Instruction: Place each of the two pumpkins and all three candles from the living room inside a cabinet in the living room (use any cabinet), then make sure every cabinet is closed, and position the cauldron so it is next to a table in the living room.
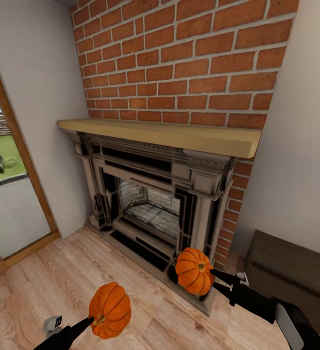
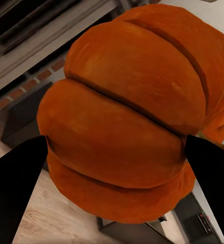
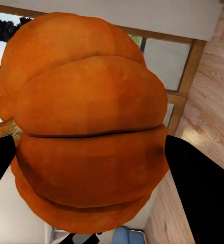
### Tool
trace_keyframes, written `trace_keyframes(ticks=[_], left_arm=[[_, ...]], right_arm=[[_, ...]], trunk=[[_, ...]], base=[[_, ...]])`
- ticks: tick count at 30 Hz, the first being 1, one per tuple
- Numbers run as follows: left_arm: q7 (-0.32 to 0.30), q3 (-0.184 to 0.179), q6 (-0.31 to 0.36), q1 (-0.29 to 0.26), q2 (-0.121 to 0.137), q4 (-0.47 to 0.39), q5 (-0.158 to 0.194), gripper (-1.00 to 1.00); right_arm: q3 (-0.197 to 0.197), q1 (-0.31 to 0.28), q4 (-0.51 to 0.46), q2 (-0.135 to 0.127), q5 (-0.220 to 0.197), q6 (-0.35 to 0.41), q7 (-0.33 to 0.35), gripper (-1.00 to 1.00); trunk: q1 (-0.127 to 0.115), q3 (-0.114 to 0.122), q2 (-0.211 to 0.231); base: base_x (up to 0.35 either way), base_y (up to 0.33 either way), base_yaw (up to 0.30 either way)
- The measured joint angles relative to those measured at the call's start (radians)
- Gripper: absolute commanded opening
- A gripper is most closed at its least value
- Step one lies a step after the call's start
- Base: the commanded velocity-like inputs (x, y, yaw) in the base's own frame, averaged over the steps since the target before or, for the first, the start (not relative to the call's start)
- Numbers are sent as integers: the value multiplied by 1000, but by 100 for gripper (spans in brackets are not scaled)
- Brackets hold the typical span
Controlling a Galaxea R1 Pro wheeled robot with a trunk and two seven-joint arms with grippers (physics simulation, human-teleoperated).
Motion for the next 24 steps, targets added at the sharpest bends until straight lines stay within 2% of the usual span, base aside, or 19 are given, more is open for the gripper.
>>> trace_keyframes(ticks=[6,24], left_arm=[[-1,0,0,0,0,0,0,-100],[-1,-1,0,0,1,1,0,-100]], right_arm=[[0,0,0,0,0,0,0,-100],[0,0,0,0,7,-4,-1,-100]], trunk=[[0,2,0],[0,18,0]], base=[[-94,-56,-91],[-240,-186,-243]])
